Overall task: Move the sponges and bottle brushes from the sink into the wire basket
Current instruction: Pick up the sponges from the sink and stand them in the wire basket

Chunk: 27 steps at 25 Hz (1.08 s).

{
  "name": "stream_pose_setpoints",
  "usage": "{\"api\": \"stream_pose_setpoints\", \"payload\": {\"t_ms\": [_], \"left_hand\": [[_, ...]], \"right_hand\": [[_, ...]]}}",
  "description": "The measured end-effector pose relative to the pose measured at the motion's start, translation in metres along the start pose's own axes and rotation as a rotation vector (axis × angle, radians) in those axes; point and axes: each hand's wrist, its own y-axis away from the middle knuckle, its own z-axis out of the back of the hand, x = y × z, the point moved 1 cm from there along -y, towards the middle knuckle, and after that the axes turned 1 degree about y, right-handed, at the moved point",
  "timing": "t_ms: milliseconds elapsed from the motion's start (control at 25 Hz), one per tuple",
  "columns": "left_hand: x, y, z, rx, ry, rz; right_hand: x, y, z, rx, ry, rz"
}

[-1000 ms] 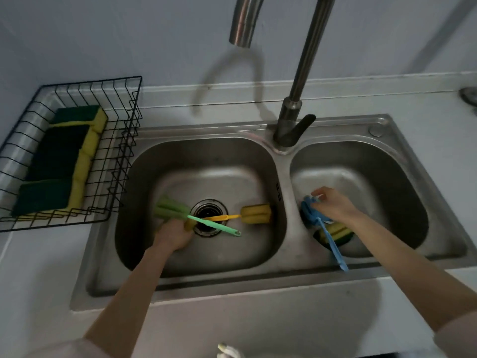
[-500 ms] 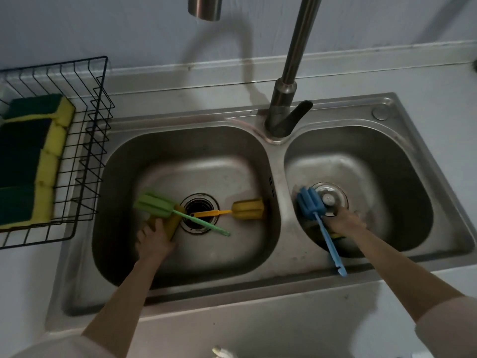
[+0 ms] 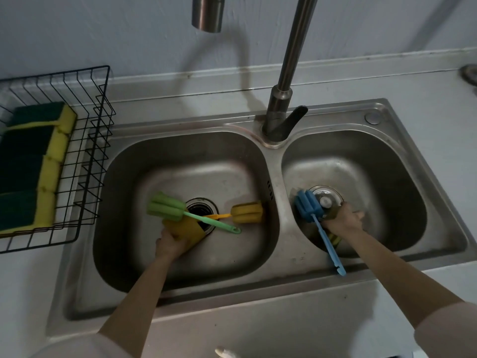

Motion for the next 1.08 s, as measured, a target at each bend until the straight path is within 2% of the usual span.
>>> {"api": "stream_pose_setpoints", "payload": {"t_ms": [200, 360, 440, 600, 760, 1080], "left_hand": [[-0.006, 0.007, -0.002, -0.019, 0.155, 0.137], [-0.01, 0.006, 0.008, 0.029, 0.157, 0.114], [-0.009, 0.005, 0.015, -0.006, 0.185, 0.096], [-0.019, 0.021, 0.037, -0.105, 0.26, 0.01], [-0.035, 0.05, 0.058, -0.145, 0.316, -0.115], [-0.049, 0.098, 0.089, -0.069, 0.371, -0.347]], "right_hand": [[0.005, 0.01, 0.017, -0.071, -0.051, 0.111], [0.015, 0.018, 0.025, -0.101, -0.024, 0.168], [0.02, 0.026, 0.029, -0.171, 0.039, 0.216], [0.032, 0.043, 0.04, -0.332, 0.117, 0.32], [0.055, 0.068, 0.05, -0.407, 0.072, 0.411], [0.103, 0.119, 0.044, -0.286, -0.17, 0.644]]}}
